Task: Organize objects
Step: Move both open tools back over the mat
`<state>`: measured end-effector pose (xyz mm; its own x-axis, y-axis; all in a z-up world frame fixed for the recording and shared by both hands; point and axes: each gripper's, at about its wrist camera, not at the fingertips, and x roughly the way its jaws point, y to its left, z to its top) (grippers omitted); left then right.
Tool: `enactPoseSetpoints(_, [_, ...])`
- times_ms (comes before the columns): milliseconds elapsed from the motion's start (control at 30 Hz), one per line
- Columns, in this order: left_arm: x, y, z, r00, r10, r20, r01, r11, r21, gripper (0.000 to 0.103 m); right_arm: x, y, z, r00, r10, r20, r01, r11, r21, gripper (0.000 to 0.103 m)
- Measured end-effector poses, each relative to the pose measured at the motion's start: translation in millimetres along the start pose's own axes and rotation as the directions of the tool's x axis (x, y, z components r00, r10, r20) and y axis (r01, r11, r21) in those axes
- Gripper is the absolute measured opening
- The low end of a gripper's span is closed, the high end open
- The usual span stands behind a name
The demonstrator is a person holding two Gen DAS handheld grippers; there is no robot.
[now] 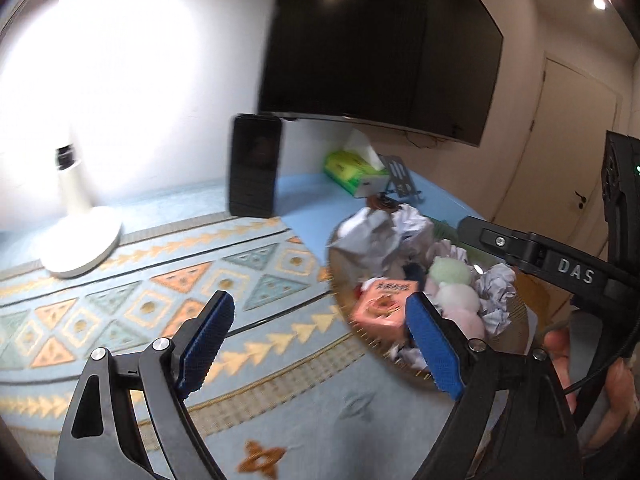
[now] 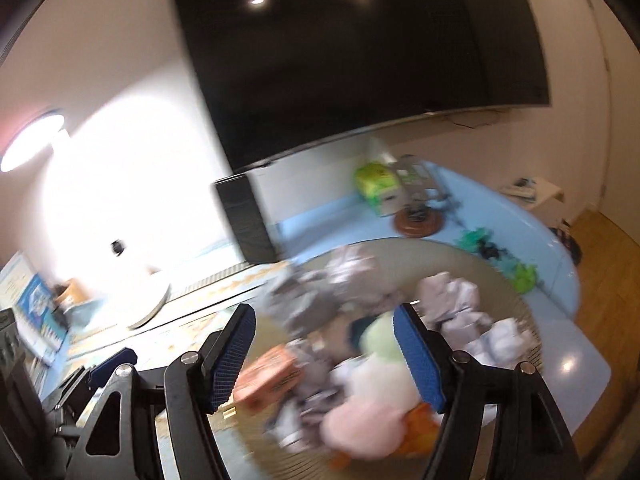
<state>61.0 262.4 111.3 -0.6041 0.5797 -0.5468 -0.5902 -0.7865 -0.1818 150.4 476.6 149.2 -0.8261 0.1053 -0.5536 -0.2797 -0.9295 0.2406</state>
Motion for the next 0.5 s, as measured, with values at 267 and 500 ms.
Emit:
enactPoseSetpoints(267, [-69.6, 81.1, -21.8, 0.968, 0.251, 0.026, -0.246, 0.961, -0.123, 0.087, -12.0, 106.1, -33.6, 0.990, 0.130, -0.055, -0.137, 0.978, -0.157, 0.070])
enactPoseSetpoints(500, [-110.6, 149.3, -55.1, 0.908, 0.418, -0.019, -0.415, 0.894, -0.169, 0.087, 22.4, 193.8, -72.8, 0.966, 0.187, -0.177, -0.224, 0.950, -0.218, 0.070])
